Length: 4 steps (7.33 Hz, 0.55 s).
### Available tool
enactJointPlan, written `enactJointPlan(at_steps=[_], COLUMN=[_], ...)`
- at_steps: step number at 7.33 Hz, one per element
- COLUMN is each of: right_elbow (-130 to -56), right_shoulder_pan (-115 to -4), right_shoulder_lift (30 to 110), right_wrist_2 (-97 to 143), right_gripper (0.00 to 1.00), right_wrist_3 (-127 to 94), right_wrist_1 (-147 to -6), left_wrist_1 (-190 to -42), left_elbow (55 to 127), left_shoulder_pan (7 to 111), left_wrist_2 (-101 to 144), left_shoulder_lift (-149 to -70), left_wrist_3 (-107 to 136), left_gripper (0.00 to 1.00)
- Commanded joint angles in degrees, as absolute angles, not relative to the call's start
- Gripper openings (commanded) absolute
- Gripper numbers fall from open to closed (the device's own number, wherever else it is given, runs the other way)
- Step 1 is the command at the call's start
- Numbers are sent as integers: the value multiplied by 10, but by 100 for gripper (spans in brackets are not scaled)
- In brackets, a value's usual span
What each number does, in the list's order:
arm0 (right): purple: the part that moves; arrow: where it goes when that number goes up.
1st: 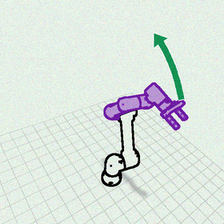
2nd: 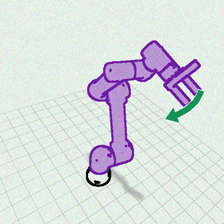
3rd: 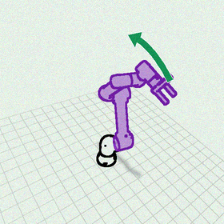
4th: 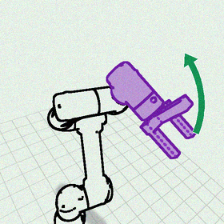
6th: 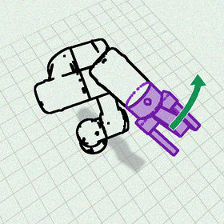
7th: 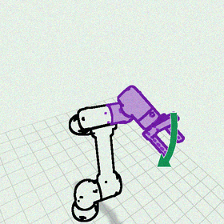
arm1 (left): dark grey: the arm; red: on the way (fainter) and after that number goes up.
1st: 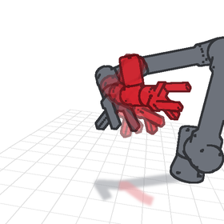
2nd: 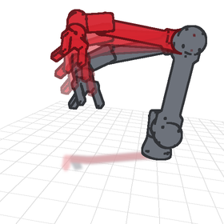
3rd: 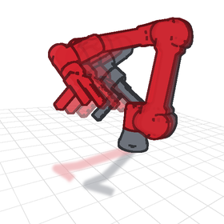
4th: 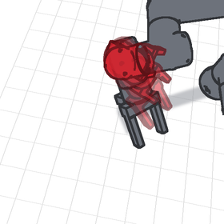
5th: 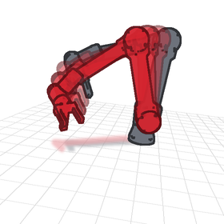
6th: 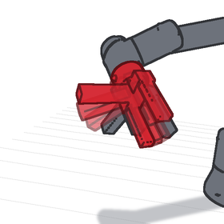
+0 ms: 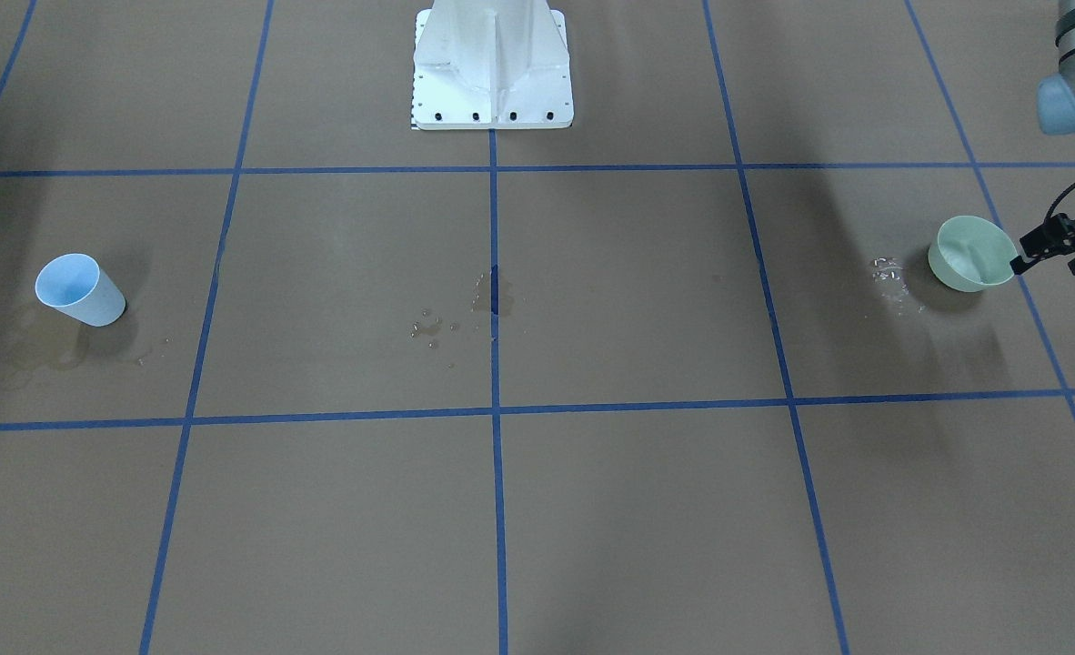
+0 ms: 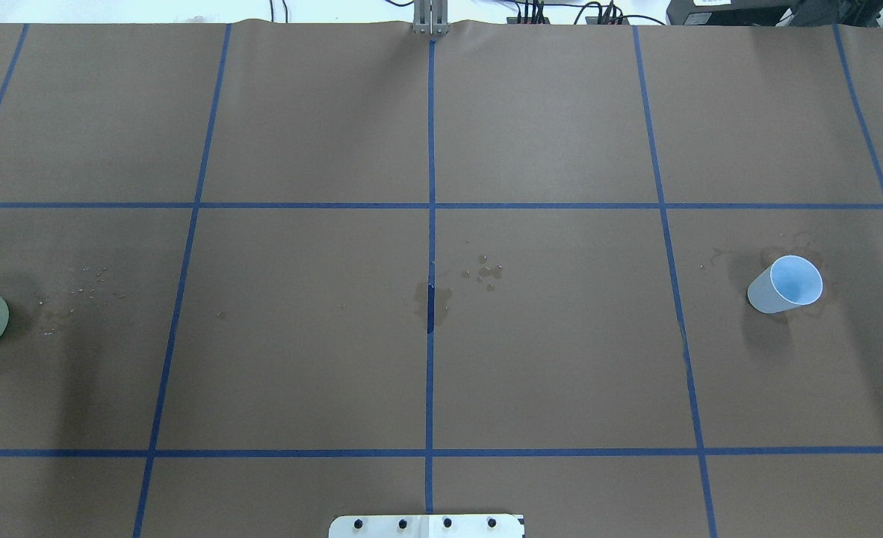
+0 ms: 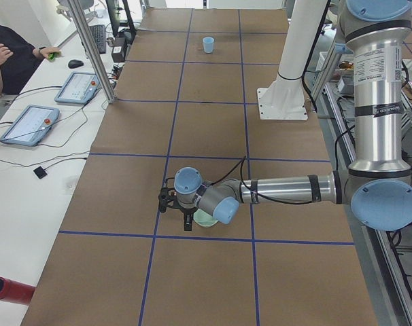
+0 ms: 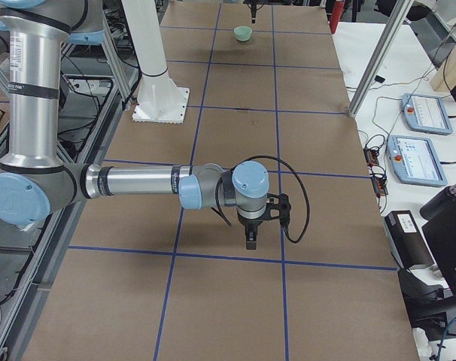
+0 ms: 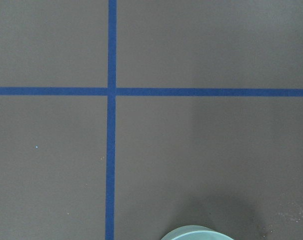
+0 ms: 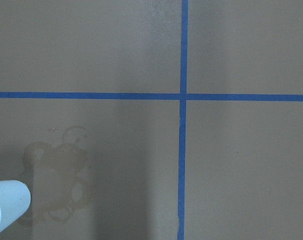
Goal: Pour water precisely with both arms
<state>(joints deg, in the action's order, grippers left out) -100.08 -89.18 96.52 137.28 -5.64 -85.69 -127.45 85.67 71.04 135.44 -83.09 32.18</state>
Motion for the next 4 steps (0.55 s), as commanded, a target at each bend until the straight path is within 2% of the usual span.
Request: enactJointPlan(at_steps=[1, 4], right_elbow=[-1001, -1002], right_shoulder_pan=[-892, -892], right_shoulder_lift=[964, 964], right_wrist_2=[1373, 1373], right_gripper=[100, 100], right_wrist_3=[-56, -56], right_wrist_1=[-856, -856], left_wrist_1=[-1306, -1325], left_elbow=[842, 835], left_shoulder_pan=[693, 689], left_wrist_2=[1354, 1358], left_shoulder_lift=[-807, -788], left_wrist_3=[337, 337], left_gripper=[100, 100])
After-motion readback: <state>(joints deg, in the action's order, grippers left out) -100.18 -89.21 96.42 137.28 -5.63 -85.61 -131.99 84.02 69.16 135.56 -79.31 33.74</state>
